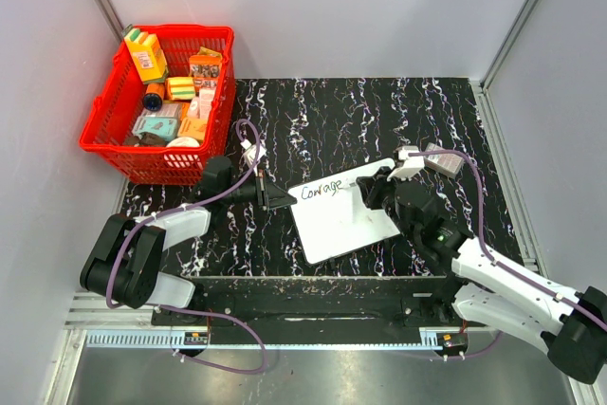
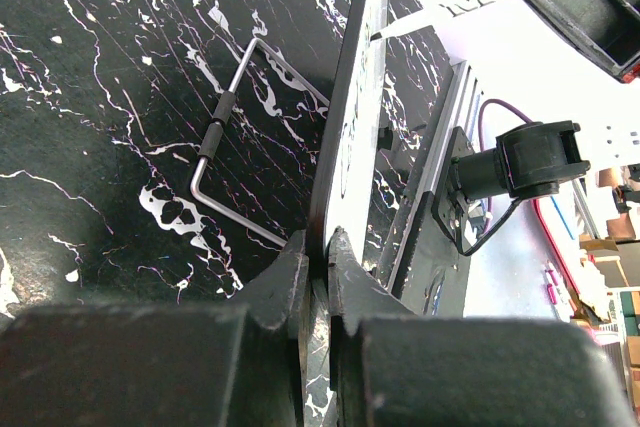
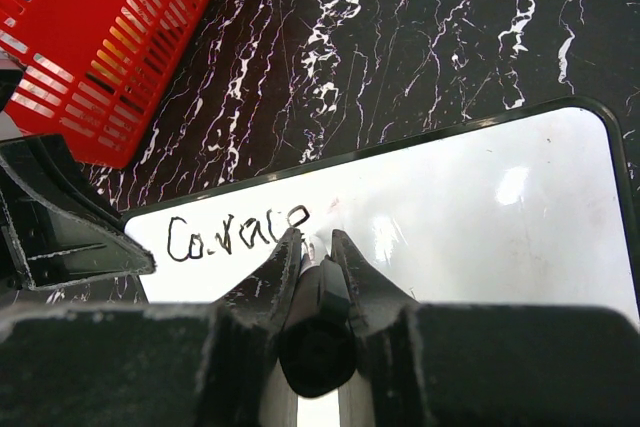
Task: Write a sentence on the whiteboard
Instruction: Write on the whiteboard at the whiteboard stand.
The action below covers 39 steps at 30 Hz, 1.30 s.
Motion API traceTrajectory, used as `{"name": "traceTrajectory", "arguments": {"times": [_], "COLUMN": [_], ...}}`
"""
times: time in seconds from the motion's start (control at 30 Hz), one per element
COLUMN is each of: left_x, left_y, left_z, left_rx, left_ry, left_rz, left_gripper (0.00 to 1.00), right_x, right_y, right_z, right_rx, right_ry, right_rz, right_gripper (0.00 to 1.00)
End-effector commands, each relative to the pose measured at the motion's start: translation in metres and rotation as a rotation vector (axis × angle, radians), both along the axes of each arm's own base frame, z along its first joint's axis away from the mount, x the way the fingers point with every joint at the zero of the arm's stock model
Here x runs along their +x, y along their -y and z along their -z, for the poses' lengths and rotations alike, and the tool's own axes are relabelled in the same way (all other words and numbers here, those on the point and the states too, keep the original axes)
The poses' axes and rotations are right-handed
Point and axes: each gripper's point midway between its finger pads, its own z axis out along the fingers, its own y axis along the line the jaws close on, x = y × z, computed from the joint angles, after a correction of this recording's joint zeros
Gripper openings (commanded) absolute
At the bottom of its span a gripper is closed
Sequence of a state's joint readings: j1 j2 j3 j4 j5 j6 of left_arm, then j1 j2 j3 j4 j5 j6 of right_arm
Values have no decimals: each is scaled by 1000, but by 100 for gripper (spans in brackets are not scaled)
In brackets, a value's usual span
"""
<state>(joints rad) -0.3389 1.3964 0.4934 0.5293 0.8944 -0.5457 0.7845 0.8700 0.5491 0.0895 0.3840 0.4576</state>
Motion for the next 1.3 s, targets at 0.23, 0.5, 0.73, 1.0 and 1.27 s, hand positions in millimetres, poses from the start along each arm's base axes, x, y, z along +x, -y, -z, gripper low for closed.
{"name": "traceTrajectory", "arguments": {"times": [0.23,0.5,0.73,1.0,1.27], "left_x": [14,14,14,14,14], "left_y": [-6,-6,-6,-6,-6], "left_z": [19,19,18,19,19], "left_rx": [94,95,95,97,98], "left_ry": [111,113,114,112,113], "left_rz": [-24,-27,-25,-27,-25], "left_gripper": [0,0,0,0,0], "right_x": [-1,-7,-9,-10,-12], "right_y": [20,23,15,11,6], "right_z": [-47,-64,-58,-58,-50], "right_rx": [59,61,59,56,53], "right_ry": [116,153,133,132,106], "right_rz": [60,37,-3,-24,-51], "right_gripper": [0,0,0,0,0]}}
